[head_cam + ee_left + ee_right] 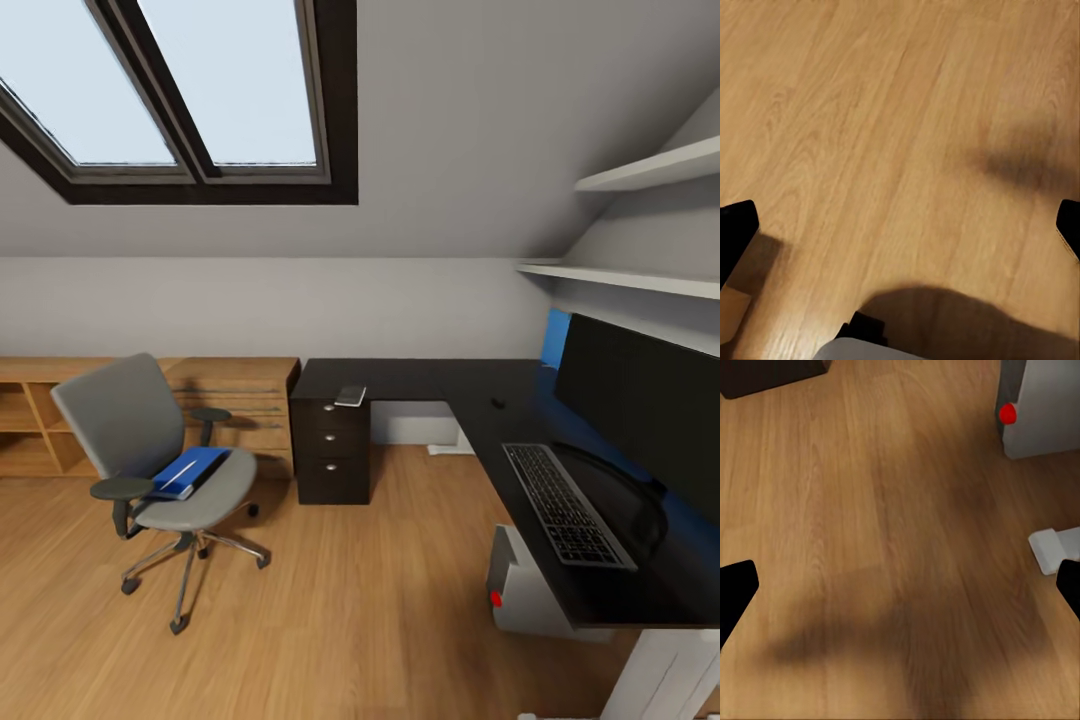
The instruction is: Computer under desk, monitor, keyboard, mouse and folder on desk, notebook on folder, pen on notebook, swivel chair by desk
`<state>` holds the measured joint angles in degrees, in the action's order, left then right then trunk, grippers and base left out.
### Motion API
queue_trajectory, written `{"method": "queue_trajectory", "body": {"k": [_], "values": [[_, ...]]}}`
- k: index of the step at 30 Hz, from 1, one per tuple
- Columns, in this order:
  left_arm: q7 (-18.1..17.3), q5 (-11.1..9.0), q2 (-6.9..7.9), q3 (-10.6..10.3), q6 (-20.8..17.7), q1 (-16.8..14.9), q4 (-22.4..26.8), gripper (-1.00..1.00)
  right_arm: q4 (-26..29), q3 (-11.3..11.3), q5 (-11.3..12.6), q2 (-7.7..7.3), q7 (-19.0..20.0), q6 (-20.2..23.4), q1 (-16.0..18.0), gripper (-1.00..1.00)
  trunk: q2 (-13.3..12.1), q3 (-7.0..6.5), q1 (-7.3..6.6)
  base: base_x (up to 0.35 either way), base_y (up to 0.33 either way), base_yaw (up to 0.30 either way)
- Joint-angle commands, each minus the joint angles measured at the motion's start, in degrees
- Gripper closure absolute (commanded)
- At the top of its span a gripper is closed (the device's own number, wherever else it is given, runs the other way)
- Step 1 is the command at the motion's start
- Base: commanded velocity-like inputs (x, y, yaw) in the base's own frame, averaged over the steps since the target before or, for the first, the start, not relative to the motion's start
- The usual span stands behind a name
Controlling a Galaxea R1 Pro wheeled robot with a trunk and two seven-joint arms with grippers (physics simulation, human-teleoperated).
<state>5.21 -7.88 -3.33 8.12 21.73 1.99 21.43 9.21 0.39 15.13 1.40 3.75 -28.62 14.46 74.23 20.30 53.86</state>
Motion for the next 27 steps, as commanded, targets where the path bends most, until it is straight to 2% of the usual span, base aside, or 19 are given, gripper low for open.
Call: {"method": "queue_trajectory", "body": {"k": [1, 17, 27], "values": [[0.1, -0.5, -0.01, -0.1, 0.1, 0.0, 0.1, -1.00, -0.1, 0.0, 0.6, 0.00, 0.4, -0.2, 0.0, -1.00, 0.0, 0.05, 0.04, 0.316, 0.000, 0.000], [0.1, -0.5, -0.01, -0.1, 0.1, 0.0, 0.1, -1.00, -0.1, 0.1, 0.5, 0.00, 0.4, -0.2, 0.0, -1.00, 0.0, 0.05, 0.04, 0.332, 0.001, 0.000], [0.1, -0.5, -0.01, -0.1, 0.1, 0.0, 0.1, -1.00, -0.1, 0.1, 0.5, 0.00, 0.4, -0.2, 0.0, -1.00, 0.0, 0.05, 0.04, 0.335, 0.125, 0.000]]}}
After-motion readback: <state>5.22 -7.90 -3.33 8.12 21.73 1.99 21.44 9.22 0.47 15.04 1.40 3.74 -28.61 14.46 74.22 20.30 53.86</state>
